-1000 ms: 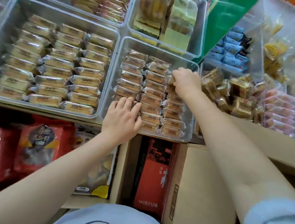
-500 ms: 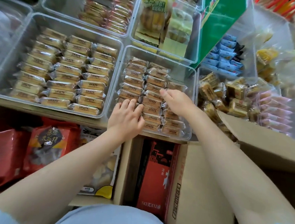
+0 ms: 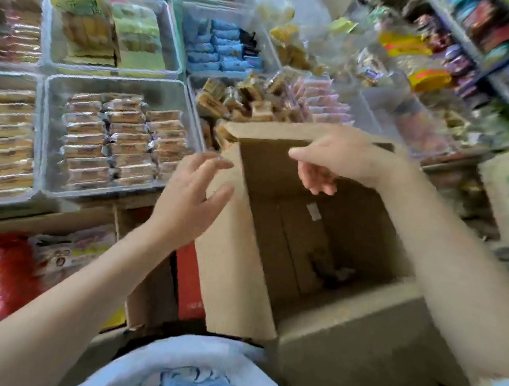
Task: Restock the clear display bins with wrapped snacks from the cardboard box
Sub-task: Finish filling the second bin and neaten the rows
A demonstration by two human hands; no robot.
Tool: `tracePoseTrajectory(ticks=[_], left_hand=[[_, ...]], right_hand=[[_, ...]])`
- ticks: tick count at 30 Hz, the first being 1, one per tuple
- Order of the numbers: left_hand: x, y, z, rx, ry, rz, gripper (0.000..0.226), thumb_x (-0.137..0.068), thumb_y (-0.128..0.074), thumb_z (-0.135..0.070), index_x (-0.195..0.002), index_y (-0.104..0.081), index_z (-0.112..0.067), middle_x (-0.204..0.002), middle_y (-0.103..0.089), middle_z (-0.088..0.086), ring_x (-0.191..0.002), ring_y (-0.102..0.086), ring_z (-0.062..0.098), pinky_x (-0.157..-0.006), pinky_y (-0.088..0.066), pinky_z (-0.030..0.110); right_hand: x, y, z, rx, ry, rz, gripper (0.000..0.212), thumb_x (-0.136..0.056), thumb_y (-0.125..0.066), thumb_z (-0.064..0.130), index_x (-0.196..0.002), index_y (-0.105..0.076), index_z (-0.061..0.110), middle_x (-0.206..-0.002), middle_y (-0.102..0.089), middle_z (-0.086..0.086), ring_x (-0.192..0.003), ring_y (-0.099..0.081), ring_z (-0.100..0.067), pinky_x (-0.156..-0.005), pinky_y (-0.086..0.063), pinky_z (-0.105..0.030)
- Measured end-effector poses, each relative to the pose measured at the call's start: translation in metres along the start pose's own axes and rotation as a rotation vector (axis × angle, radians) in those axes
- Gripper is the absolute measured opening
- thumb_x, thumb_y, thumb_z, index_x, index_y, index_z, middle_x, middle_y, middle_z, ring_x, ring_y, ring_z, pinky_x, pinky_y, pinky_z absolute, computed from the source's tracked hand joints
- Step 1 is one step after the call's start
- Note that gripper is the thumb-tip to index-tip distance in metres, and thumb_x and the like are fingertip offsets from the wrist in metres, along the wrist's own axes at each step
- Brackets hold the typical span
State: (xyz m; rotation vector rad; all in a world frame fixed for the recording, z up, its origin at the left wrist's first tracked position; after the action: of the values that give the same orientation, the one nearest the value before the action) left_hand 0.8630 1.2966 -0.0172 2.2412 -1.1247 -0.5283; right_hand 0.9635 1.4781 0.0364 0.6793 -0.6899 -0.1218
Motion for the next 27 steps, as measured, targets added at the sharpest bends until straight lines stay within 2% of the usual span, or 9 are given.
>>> tracePoseTrajectory(ticks=[5, 7, 10, 14, 17, 20, 23, 25, 27], left_hand=[[0.004, -0.067, -0.094, -0.119, -0.153, 0.064, 0.031, -0.102, -0.052, -0.033, -0.13, -0.062, -0.024, -0.139, -0.055, -0.002, -0.137, -0.042, 0.018, -0.118, -0.022, 0.026], [0.003, -0.096, -0.099, -0.215, -0.136, 0.087, 0.03, -0.102, -0.052, -0.033, -0.128, -0.064, -0.023, -0.135, -0.061, 0.0, -0.134, -0.048, 0.022, -0.116, -0.03, 0.04], [0.001, -0.123, -0.088, -0.425, -0.107, 0.114, 0.027, -0.099, -0.055, -0.035, -0.116, -0.072, -0.022, -0.118, -0.072, 0.001, -0.117, -0.062, 0.023, -0.105, -0.04, 0.042], [-0.003, -0.123, -0.085, -0.467, -0.107, 0.074, 0.032, -0.097, -0.051, -0.037, -0.107, -0.076, -0.02, -0.105, -0.076, 0.002, -0.103, -0.07, 0.024, -0.095, -0.046, 0.042], [-0.002, -0.122, -0.084, -0.474, -0.112, 0.049, 0.032, -0.097, -0.049, -0.036, -0.106, -0.076, -0.021, -0.104, -0.076, 0.001, -0.102, -0.07, 0.023, -0.096, -0.045, 0.042], [0.002, -0.118, -0.084, -0.448, -0.11, -0.039, 0.027, -0.098, -0.051, -0.029, -0.1, -0.077, -0.02, -0.1, -0.076, 0.0, -0.102, -0.069, 0.021, -0.108, -0.036, 0.045], [0.006, -0.107, -0.071, -0.392, 0.038, -0.166, 0.027, -0.096, -0.052, -0.031, -0.098, -0.077, -0.019, -0.103, -0.072, -0.003, -0.116, -0.06, 0.02, -0.12, -0.017, 0.056], [0.008, -0.103, -0.063, -0.295, 0.113, -0.203, 0.029, -0.095, -0.052, -0.034, -0.101, -0.076, -0.018, -0.105, -0.07, -0.003, -0.119, -0.054, 0.018, -0.115, -0.027, 0.06], [0.004, -0.104, -0.064, -0.235, 0.101, -0.193, 0.028, -0.096, -0.054, -0.033, -0.103, -0.075, -0.016, -0.106, -0.07, -0.002, -0.117, -0.051, 0.015, -0.106, -0.04, 0.041]], right_hand=[[-0.004, -0.018, -0.154, 0.243, -0.35, 0.076, 0.043, -0.103, -0.045, 0.035, -0.085, -0.069, 0.005, -0.076, -0.071, -0.012, -0.052, -0.059, -0.02, -0.054, -0.05, -0.029], [-0.017, -0.041, -0.21, 0.35, -0.433, 0.167, 0.033, -0.103, -0.045, 0.029, -0.1, -0.067, 0.004, -0.091, -0.073, -0.014, -0.063, -0.067, -0.022, -0.057, -0.054, -0.03], [-0.038, -0.076, -0.281, 0.43, -0.519, 0.312, 0.032, -0.105, -0.046, 0.023, -0.128, -0.057, 0.003, -0.114, -0.067, -0.016, -0.09, -0.069, -0.025, -0.064, -0.054, -0.029], [-0.066, -0.103, -0.348, 0.515, -0.533, 0.38, 0.04, -0.106, -0.044, 0.028, -0.141, -0.05, 0.009, -0.139, -0.054, -0.013, -0.118, -0.057, -0.028, -0.092, -0.048, -0.033], [-0.077, -0.125, -0.39, 0.625, -0.548, 0.48, 0.046, -0.105, -0.044, 0.041, -0.143, -0.048, 0.015, -0.14, -0.054, -0.009, -0.117, -0.059, -0.028, -0.079, -0.046, -0.033], [-0.086, -0.15, -0.417, 0.588, -0.599, 0.522, 0.046, -0.101, -0.053, 0.034, -0.142, -0.048, 0.014, -0.13, -0.057, -0.009, -0.106, -0.061, -0.028, -0.072, -0.049, -0.035], [-0.102, -0.151, -0.411, 0.614, -0.481, 0.437, 0.049, -0.096, -0.063, 0.017, -0.141, -0.047, 0.012, -0.133, -0.055, -0.012, -0.109, -0.059, -0.028, -0.083, -0.053, -0.035], [-0.107, -0.142, -0.392, 0.453, -0.407, 0.404, 0.052, -0.092, -0.069, 0.023, -0.139, -0.048, 0.018, -0.135, -0.055, -0.009, -0.109, -0.06, -0.026, -0.088, -0.055, -0.037], [-0.109, -0.126, -0.36, 0.05, -0.404, 0.358, 0.058, -0.091, -0.07, 0.033, -0.142, -0.043, 0.024, -0.134, -0.055, -0.004, -0.111, -0.06, -0.027, -0.081, -0.056, -0.035]])
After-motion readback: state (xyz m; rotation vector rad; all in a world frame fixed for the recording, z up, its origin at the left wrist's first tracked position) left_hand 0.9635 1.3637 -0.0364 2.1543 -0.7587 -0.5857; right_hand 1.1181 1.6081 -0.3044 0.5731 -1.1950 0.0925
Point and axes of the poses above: each hand's wrist, its own x-axis away from the middle knuckle, its own y-axis out of the back of the hand, z = x × y, the point moved 9 cm from there along -x, towards the middle knuckle
